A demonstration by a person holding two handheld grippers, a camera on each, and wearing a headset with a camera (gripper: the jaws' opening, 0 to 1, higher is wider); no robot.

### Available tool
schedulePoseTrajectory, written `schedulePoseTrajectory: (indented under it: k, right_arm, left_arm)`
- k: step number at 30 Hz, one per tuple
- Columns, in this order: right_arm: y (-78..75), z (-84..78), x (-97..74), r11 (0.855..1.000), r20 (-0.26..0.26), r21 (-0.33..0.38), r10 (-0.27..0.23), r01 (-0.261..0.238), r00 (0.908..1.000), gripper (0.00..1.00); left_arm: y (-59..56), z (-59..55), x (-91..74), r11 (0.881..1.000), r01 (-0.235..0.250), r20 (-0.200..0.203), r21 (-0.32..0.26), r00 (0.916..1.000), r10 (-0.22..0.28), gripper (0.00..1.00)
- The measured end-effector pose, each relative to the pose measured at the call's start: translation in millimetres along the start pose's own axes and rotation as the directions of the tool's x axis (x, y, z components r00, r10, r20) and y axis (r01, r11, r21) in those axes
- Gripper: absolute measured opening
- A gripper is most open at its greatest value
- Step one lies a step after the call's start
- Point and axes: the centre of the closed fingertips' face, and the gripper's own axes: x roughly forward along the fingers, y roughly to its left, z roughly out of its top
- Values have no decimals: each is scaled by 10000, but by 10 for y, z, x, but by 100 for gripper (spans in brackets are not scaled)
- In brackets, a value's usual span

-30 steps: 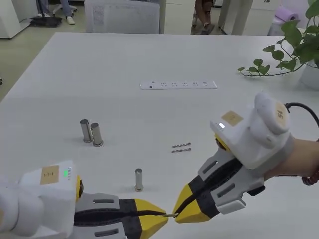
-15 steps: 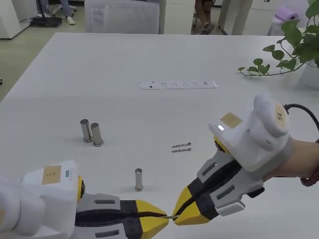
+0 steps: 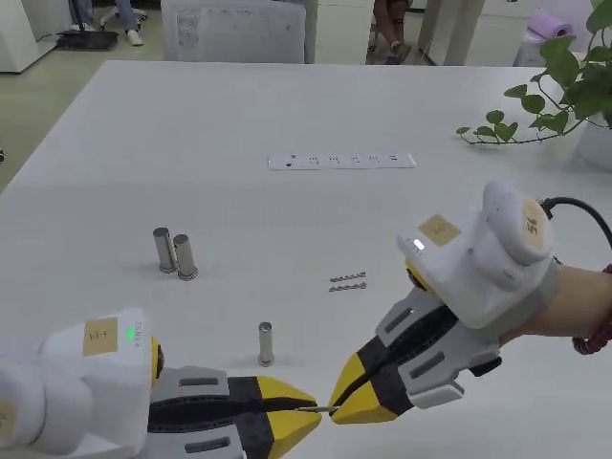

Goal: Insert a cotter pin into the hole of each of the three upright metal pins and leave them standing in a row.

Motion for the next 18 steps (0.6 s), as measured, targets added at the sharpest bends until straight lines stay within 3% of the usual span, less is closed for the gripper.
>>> schedulePoseTrajectory:
  k: [11,18]
  right_arm:
    - [-186,-80,-28,9967,-333,38,-814,815,9961,1]
    - [-339,-138,-24,9900,-595,15,-1410,1413,9882,1]
  left_arm:
    - [204,14,-60,9948,-1019,287,-16,9944,1019,30]
    - [402,-24,-135,9808,-1950,425,-22,9799,1949,39]
